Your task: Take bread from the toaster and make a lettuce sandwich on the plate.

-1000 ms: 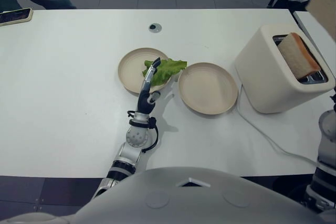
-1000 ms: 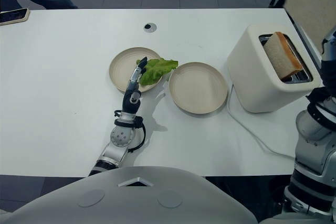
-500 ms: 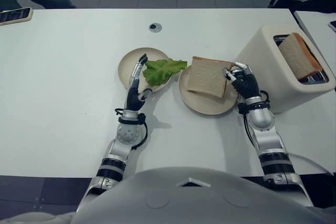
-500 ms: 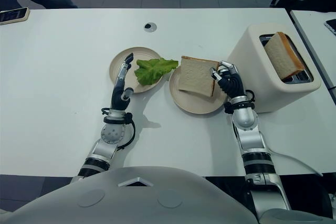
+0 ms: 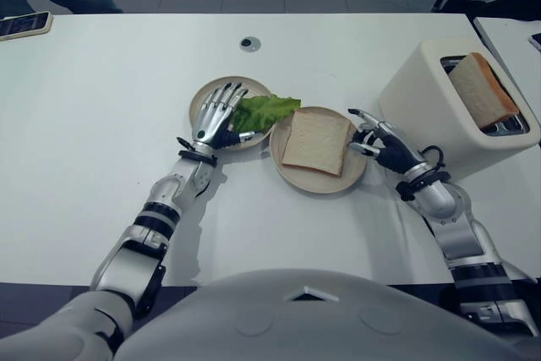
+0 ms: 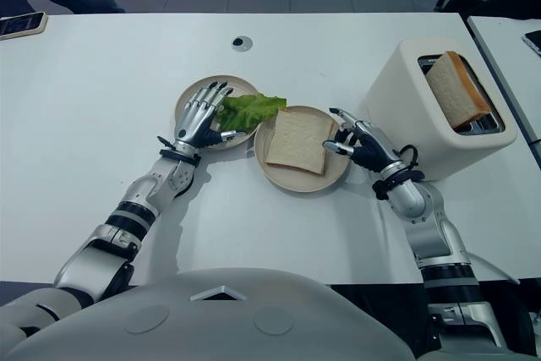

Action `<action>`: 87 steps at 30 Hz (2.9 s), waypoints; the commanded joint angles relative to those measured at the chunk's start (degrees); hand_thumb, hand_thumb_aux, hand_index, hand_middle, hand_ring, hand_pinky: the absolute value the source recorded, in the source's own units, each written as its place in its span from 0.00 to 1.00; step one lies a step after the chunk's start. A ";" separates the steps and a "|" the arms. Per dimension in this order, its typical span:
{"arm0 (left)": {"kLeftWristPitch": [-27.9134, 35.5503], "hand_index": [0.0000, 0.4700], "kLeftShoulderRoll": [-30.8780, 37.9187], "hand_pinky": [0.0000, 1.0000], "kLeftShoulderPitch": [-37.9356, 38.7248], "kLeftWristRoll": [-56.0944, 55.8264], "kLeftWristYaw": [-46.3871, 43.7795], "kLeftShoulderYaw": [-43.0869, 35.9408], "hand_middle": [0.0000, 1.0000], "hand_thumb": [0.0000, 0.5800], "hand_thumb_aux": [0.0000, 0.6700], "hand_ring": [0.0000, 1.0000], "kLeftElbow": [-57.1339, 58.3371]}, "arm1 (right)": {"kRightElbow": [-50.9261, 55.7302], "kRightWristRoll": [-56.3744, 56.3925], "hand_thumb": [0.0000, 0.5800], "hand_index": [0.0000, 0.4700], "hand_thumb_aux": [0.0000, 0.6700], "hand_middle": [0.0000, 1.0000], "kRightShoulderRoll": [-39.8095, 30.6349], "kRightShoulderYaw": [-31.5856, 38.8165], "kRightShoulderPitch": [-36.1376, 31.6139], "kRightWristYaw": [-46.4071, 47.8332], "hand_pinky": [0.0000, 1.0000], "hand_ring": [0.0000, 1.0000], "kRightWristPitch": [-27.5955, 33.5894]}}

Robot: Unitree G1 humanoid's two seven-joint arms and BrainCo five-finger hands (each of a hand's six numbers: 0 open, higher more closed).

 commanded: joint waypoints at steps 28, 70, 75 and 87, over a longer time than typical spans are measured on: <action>-10.55 1.00 -6.73 0.00 5.90 -16.61 -5.55 -9.30 0.00 1.00 1.00 0.00 -12.75 | -7.36 -1.41 0.00 0.00 0.00 0.00 1.00 -15.34 -1.89 -13.43 0.00 0.00 -0.83; -10.86 0.00 -0.19 0.00 15.00 -8.06 11.55 -1.67 0.00 0.00 0.00 0.00 -33.34 | -11.86 40.42 1.00 1.00 1.00 1.00 10.68 -7.09 -5.76 6.29 1.00 1.00 11.57; -13.40 0.00 1.66 0.00 14.91 -4.04 13.95 -1.58 0.00 0.00 0.00 0.00 -34.41 | 9.99 33.48 1.00 1.00 1.00 1.00 9.30 -0.48 -10.66 15.16 1.00 1.00 10.51; -13.27 0.49 -0.72 0.00 3.42 2.60 -11.59 -20.01 0.00 0.74 0.49 0.00 -3.47 | 24.02 17.60 1.00 1.00 1.00 1.00 7.95 5.14 -14.91 10.90 1.00 1.00 -1.70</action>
